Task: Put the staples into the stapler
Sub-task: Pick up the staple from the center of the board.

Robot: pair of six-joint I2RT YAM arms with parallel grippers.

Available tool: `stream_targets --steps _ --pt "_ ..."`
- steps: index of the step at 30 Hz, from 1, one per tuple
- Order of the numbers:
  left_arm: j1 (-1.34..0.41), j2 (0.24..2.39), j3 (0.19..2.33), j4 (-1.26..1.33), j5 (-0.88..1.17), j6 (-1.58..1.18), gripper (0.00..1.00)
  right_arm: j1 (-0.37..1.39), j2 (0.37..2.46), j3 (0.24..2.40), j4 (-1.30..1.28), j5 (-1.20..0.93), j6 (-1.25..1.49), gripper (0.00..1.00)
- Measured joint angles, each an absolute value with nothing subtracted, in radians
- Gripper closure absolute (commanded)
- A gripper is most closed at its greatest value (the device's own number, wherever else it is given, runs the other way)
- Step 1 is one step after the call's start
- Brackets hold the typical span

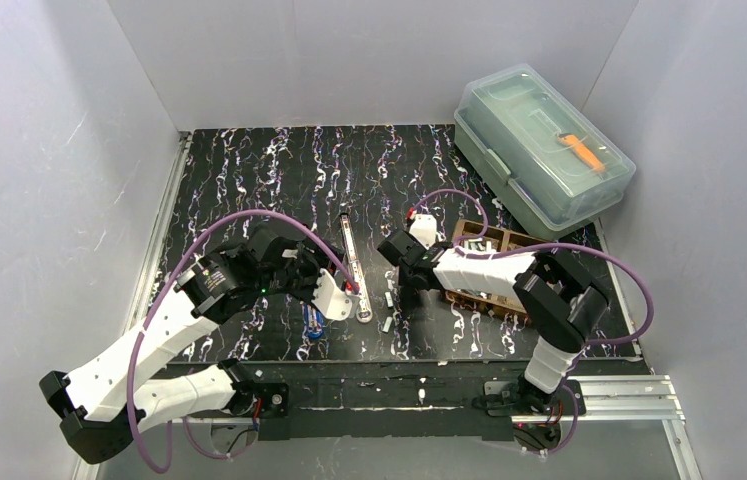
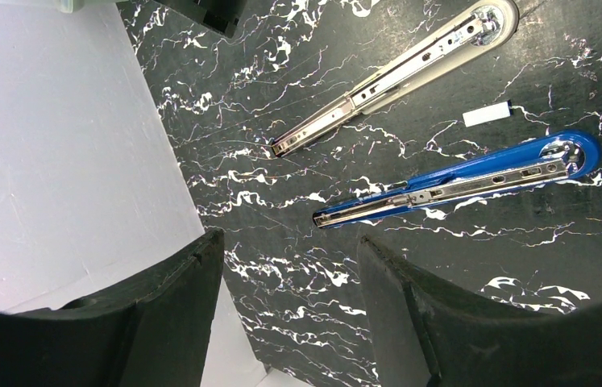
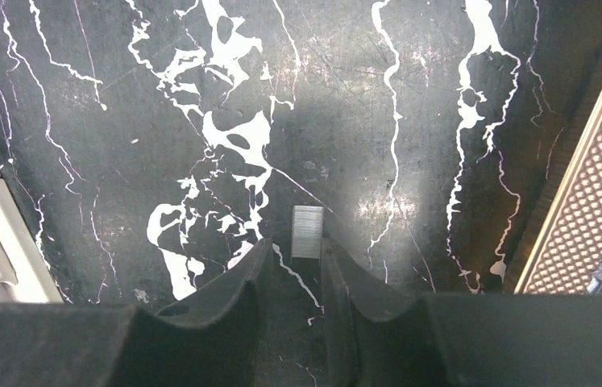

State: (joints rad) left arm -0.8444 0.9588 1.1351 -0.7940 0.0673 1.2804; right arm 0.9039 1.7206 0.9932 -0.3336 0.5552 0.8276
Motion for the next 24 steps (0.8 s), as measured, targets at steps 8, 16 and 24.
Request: stream_targets --steps 8,16,24 --pt "-0.844 0.958 1.135 -0.794 0.068 1.282 0.41 0.904 1.721 0.986 -0.313 0.571 0.830 0.74" --pt "-0.844 0.958 1.134 -0.794 0.072 1.282 0.41 0.904 1.714 0.984 -0.312 0.576 0.822 0.78" --pt "-0.844 0.950 1.063 -0.768 0.091 1.293 0.40 0.886 1.550 0.981 -0.320 0.438 0.797 0.79"
